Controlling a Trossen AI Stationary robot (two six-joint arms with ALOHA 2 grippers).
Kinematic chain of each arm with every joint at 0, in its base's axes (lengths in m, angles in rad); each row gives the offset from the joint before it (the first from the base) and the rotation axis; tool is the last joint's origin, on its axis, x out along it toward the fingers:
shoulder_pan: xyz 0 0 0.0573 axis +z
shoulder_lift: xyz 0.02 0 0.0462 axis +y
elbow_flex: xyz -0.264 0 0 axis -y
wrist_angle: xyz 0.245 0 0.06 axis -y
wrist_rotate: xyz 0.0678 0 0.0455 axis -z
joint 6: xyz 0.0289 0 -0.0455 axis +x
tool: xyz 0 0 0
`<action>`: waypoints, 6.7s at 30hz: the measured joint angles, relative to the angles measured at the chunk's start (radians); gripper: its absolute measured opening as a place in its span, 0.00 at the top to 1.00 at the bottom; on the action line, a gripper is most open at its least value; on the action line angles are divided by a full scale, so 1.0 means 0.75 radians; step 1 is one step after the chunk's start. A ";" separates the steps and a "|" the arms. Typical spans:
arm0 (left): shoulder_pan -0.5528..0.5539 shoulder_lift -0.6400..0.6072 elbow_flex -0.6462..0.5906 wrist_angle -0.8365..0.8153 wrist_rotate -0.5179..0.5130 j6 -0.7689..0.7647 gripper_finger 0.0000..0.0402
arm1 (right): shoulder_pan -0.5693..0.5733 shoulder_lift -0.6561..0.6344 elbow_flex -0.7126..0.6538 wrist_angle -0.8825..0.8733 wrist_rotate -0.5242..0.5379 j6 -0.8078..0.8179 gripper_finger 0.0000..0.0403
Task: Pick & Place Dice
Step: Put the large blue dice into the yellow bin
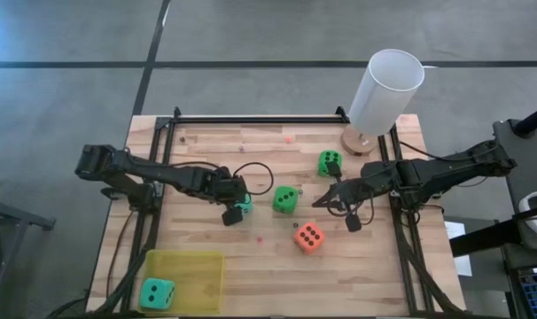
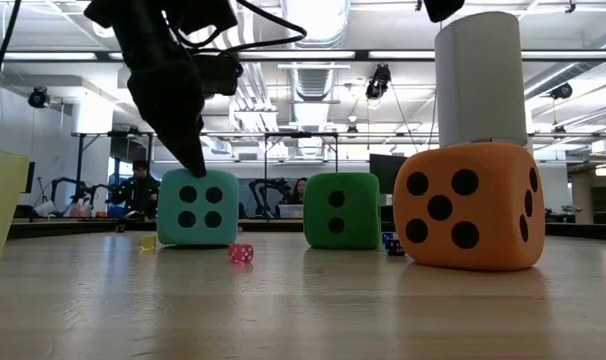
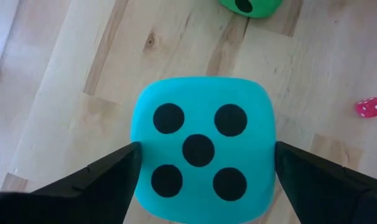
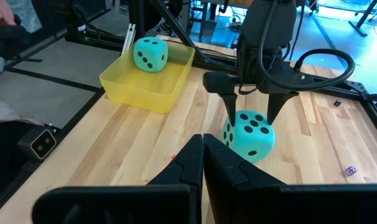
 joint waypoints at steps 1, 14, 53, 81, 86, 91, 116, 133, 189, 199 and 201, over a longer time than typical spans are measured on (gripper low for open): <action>0.000 -0.002 -0.008 0.006 -0.001 -0.006 0.11 | 0.000 0.000 0.000 0.000 0.000 0.000 0.98; -0.002 -0.006 -0.062 0.064 0.017 -0.055 0.11 | 0.000 0.000 0.000 0.000 0.000 -0.004 0.98; -0.003 -0.003 -0.018 0.051 0.030 -0.061 0.10 | 0.000 0.000 0.000 -0.002 0.000 -0.003 0.98; 0.003 -0.002 0.110 -0.112 -0.038 0.008 0.01 | 0.000 0.000 0.000 -0.002 0.000 -0.001 0.98; 0.001 -0.001 0.153 -0.156 -0.043 -0.062 0.00 | 0.000 0.000 0.000 -0.002 0.000 -0.002 0.98; 0.001 0.008 0.169 -0.210 -0.043 -0.140 0.00 | 0.000 0.000 0.000 -0.002 -0.001 -0.001 0.98; 0.011 0.243 0.395 -0.464 -0.048 -0.093 0.00 | 0.000 0.000 0.000 -0.010 0.003 -0.004 0.98; 0.011 0.243 0.393 -0.439 -0.003 -0.060 0.00 | 0.000 0.000 0.000 -0.010 0.006 -0.001 0.98; 0.026 0.261 0.296 -0.338 0.046 -0.281 0.00 | 0.000 0.000 0.000 -0.011 0.007 -0.003 0.98; 0.026 0.260 0.286 -0.327 0.046 -0.336 0.00 | 0.000 0.000 0.000 -0.011 0.007 -0.003 0.98; 0.026 0.260 0.286 -0.326 0.046 -0.336 0.00 | 0.000 0.000 0.000 -0.011 0.007 -0.001 0.98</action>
